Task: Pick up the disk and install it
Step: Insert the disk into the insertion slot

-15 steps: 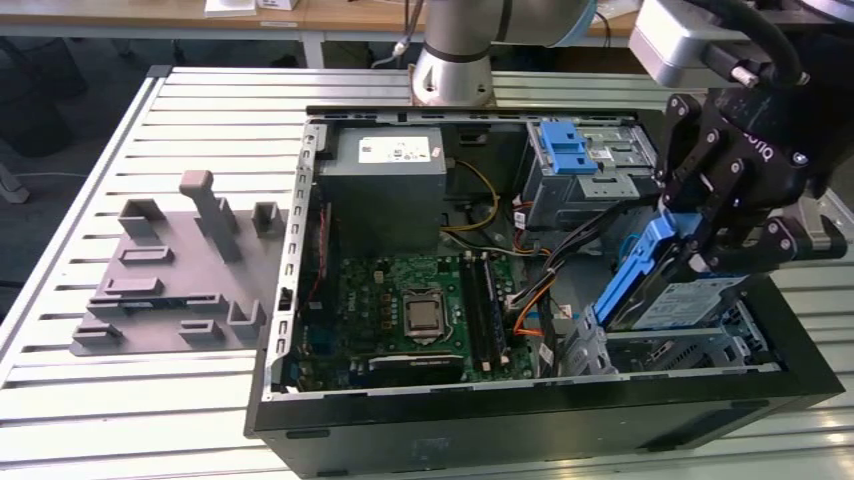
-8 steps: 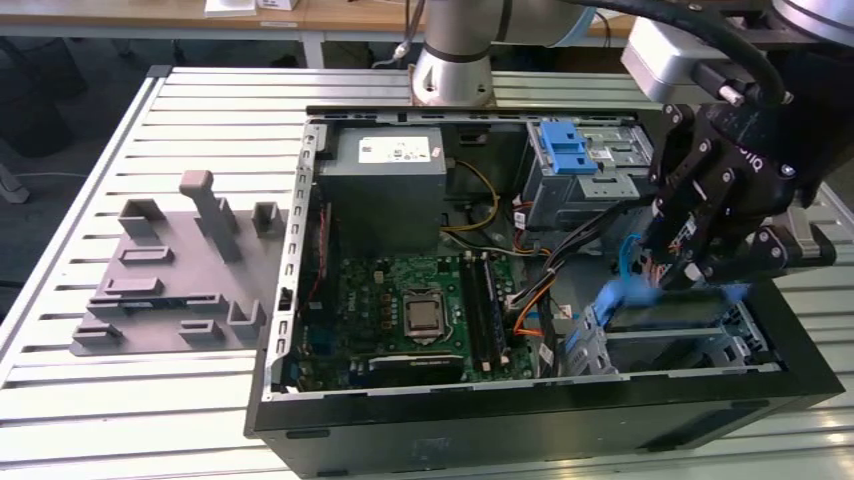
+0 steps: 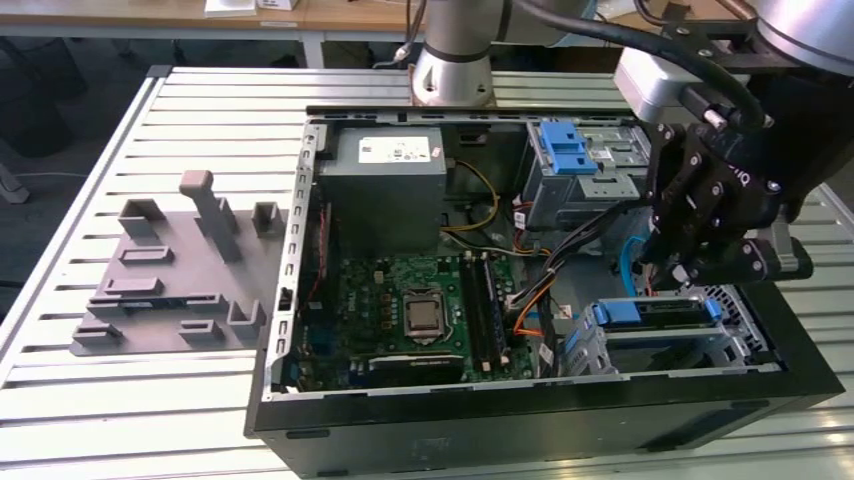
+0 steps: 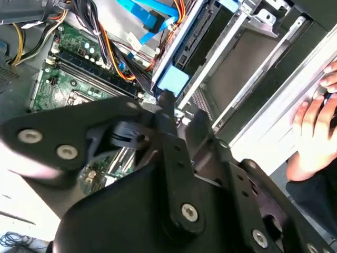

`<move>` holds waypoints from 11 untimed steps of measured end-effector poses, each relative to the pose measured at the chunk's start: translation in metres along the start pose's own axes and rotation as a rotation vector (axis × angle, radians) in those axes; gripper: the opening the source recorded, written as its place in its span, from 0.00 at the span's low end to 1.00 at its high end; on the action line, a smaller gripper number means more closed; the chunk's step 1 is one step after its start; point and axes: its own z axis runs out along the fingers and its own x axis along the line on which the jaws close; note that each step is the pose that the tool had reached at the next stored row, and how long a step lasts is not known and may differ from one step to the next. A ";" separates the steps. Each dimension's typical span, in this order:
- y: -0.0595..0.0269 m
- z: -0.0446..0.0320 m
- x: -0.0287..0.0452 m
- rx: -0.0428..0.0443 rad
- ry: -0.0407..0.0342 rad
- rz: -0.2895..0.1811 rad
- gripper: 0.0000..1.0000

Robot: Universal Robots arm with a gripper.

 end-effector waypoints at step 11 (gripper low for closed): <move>0.0000 0.0095 -0.0001 0.0000 0.0001 0.000 0.11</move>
